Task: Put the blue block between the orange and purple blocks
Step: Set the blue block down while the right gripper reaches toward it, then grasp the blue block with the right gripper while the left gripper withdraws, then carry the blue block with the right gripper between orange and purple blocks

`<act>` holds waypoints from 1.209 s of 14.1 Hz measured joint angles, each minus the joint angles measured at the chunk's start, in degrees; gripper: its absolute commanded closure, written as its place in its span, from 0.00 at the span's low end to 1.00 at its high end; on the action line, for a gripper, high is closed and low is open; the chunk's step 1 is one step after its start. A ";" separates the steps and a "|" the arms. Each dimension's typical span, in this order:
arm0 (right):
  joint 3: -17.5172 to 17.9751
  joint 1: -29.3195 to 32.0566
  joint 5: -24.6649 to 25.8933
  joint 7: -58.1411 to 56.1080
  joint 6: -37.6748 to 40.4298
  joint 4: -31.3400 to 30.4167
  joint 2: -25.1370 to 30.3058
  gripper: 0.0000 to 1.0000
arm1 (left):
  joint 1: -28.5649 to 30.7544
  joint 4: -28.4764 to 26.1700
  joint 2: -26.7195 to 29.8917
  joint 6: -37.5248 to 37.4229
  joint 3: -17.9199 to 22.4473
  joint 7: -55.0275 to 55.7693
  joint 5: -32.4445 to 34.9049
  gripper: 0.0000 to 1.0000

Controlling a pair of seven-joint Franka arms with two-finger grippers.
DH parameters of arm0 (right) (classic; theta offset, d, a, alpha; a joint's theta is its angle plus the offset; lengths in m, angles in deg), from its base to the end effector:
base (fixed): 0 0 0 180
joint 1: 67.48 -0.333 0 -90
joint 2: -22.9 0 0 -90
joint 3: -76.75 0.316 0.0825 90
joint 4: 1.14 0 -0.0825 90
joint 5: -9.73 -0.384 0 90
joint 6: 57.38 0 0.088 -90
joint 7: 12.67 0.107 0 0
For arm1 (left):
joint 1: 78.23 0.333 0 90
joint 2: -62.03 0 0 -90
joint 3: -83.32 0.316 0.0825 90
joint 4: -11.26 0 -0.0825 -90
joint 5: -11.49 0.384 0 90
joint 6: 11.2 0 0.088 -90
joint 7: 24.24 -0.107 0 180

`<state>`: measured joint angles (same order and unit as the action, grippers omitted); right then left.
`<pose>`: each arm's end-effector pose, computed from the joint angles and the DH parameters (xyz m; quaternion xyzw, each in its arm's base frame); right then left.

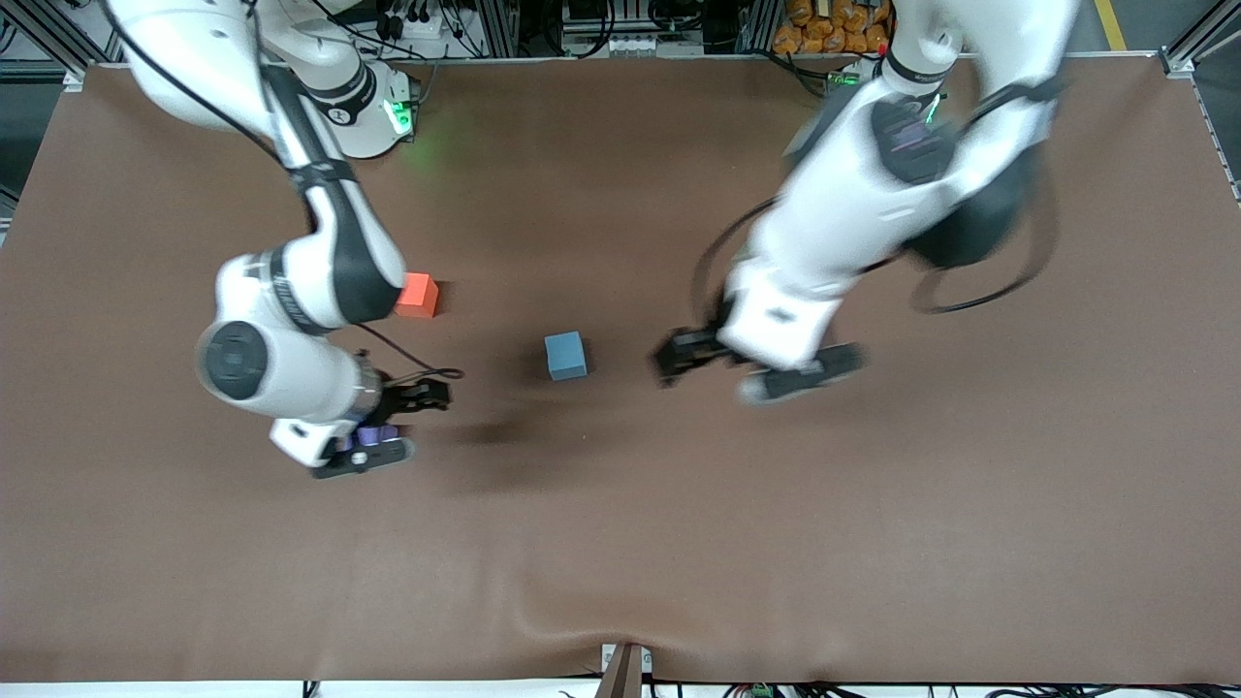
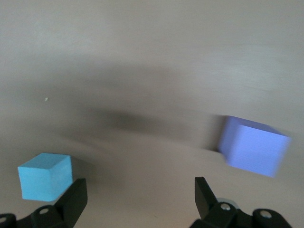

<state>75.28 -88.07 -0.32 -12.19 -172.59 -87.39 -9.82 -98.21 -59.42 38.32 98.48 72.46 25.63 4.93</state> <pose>0.6545 0.2408 0.3287 -0.9892 -0.1238 0.0441 0.0644 0.6143 -0.3427 0.5671 0.9684 0.1873 0.0440 0.1586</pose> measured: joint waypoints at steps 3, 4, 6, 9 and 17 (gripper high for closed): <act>0.16 -7.58 -0.02 1.55 -6.11 -0.05 -3.80 0.00 | 6.83 -0.72 4.54 -7.34 0.14 -8.41 0.06 0.00; 0.15 -10.07 -0.02 3.00 -6.78 -0.05 -4.64 0.00 | 9.17 -0.73 5.75 -10.30 0.17 -11.21 0.09 0.00; 0.07 -14.28 0.02 5.71 -6.92 -0.28 -5.43 0.00 | 13.55 -0.81 8.08 -15.98 0.21 -17.25 1.15 0.00; -0.02 -17.77 0.03 7.35 -6.79 -2.55 -5.50 0.00 | 18.76 -2.14 10.90 -21.20 0.20 -26.44 4.18 0.00; -0.54 -18.65 0.06 7.38 -8.20 -5.17 -6.57 0.00 | 24.97 -13.86 18.31 -19.64 0.05 -36.89 5.91 0.00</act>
<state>74.73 -106.72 -0.27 -4.80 -180.79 -92.57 -16.39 -73.24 -73.28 56.63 78.84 72.51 -11.27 10.84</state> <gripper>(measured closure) 0.000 0.000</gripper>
